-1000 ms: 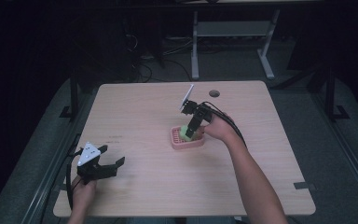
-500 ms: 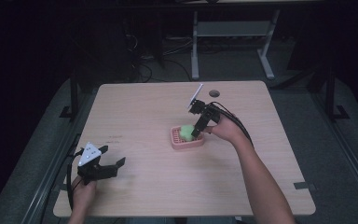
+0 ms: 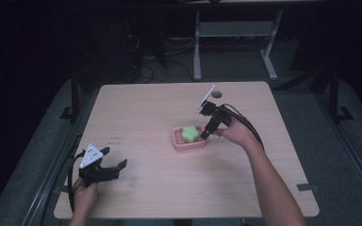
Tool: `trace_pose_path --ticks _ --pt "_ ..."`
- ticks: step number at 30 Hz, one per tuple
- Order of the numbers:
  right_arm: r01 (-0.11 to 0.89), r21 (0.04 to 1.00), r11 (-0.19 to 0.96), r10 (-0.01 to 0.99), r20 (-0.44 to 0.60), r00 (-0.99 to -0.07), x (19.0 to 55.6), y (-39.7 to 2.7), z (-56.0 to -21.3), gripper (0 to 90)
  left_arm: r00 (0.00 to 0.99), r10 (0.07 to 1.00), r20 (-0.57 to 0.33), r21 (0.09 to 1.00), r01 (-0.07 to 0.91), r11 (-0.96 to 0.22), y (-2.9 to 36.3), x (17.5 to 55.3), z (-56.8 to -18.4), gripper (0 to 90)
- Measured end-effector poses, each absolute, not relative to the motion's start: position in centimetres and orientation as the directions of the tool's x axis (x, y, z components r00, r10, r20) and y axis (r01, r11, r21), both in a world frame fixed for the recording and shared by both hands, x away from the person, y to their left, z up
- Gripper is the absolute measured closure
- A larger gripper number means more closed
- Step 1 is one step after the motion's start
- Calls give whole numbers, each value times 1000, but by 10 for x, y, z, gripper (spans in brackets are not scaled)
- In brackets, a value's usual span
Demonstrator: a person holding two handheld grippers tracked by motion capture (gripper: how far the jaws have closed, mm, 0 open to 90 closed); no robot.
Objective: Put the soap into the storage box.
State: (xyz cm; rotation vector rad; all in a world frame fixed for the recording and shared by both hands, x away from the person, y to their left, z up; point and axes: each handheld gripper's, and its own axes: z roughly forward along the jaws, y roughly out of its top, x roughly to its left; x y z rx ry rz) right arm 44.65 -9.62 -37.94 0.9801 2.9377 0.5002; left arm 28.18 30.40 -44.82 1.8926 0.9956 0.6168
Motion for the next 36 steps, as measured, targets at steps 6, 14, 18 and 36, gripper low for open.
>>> trace_pose_path --ticks 6,14,18,36 --pt "593 303 746 594 100 -798 445 -105 -380 274 552 834 25 875 392 -285 304 282 -448 141" --pt "597 315 738 601 95 -794 441 -112 -375 279 554 832 25 874 393 -287 304 282 -448 140" --pt "590 322 740 597 88 -797 438 -116 -372 278 554 832 23 874 393 -286 304 282 -449 141" --pt "618 338 710 620 117 -776 424 -151 -377 277 554 832 30 874 389 -291 303 282 -448 141"
